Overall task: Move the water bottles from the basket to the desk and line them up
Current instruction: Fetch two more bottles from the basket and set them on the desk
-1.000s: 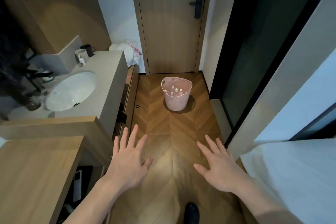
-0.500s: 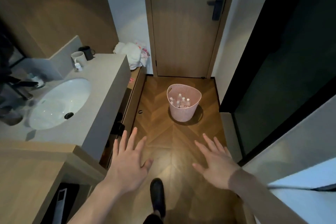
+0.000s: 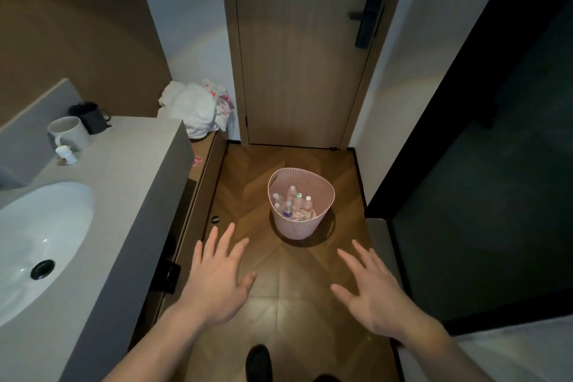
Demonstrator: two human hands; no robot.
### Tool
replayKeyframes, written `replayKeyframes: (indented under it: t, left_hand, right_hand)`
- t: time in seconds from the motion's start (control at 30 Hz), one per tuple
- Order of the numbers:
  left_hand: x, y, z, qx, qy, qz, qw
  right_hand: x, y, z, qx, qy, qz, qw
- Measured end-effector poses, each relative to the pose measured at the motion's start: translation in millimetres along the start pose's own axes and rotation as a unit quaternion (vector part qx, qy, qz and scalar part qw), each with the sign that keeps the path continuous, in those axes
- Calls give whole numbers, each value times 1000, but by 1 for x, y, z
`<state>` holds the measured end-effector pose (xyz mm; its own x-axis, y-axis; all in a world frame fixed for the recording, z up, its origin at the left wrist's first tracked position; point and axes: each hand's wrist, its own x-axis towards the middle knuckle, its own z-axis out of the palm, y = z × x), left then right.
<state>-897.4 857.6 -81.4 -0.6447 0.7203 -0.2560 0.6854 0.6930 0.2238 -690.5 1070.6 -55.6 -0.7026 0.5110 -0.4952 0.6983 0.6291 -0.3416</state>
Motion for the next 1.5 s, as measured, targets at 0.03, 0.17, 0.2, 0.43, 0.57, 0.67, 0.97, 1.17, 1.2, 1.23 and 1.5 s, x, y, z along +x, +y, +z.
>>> replayKeyframes:
  t: [0.03,0.17,0.2,0.43,0.57,0.67,0.97,1.17,1.2,1.23,1.5]
  left_hand:
    - [19,1,-3,10,-8,9,1000]
    - [86,11,-16,17,-23,30,999]
    - [103,14,-17,20,-30,34,999]
    - [221,30,-16,18,-63,4,998]
    - [278,40,-16,6,-83,-30,996]
    - [316,46,-17,-11,-83,-53,995]
    - [414,53,-6,-27,-150,-67,986]
    - [499,33,7,-45,-210,-57,975]
    - [514,28,10,-50,-214,-56,974]
    - [528,22,14,-54,-219,-56,973]
    - [641,-15,105,-52,-293,-64,953]
  right_hand:
    - [11,1,-5,8,-3,6,1000]
    - [58,6,-28,36,-18,12,999]
    - [72,8,-35,37,-20,14,999]
    - [187,29,-82,37,-31,9,999]
    - [259,46,-114,41,-56,-5,998]
    - [309,52,-133,23,-77,-30,996]
    - [432,47,-166,-3,-109,-63,992]
    - [503,45,-161,-8,-115,-39,993]
    - [514,44,-159,-11,-102,-43,994]
    - [526,44,-153,-5,-93,-44,995]
    - [643,87,-53,45,-114,16,992]
